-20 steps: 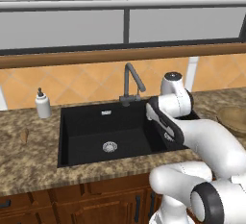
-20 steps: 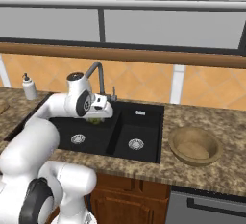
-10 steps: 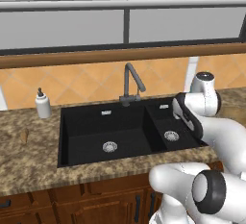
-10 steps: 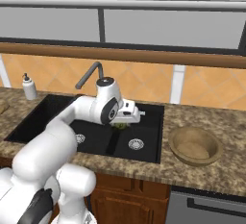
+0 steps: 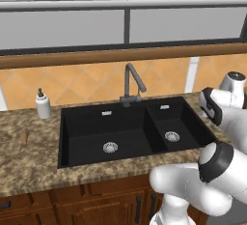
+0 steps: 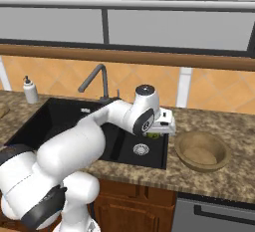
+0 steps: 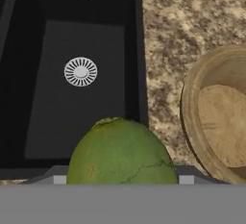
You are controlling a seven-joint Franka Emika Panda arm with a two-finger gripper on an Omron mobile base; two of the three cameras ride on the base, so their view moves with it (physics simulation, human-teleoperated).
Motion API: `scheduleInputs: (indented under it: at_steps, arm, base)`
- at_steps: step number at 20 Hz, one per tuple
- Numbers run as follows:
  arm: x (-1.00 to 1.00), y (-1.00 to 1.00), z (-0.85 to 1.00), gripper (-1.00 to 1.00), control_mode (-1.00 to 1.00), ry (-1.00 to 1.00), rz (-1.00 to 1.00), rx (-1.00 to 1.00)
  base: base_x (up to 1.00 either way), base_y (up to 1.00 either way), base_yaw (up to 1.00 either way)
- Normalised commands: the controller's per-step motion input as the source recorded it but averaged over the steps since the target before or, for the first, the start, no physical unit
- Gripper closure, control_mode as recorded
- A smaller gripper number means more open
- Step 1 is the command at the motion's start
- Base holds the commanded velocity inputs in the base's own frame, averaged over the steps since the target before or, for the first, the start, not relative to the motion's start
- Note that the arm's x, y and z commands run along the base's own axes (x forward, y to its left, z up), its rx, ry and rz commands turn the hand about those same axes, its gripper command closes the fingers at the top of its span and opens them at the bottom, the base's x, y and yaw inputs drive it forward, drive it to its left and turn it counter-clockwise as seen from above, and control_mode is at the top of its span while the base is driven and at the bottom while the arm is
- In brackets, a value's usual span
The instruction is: Pick the lime from the sink and place it in the bowl. Then pick the bowl and place it in the microwave. Then close the microwave door and press the start button.
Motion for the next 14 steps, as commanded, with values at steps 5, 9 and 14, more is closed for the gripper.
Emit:
scheduleInputs:
  at_steps: [5, 9, 14]
  arm:
    - [0.37, -0.96, 0.00, 1.00, -1.00, 0.08, -0.16, 0.00]
    - [0.39, -0.97, -0.03, 1.00, -1.00, 0.04, -0.16, 0.00]
    - [0.09, -0.62, -0.07, 1.00, -1.00, 0.00, -0.11, 0.00]
  base:
    - [0.00, 0.00, 0.00]
    - [0.00, 0.00, 0.00]
    - [0.00, 0.00, 0.00]
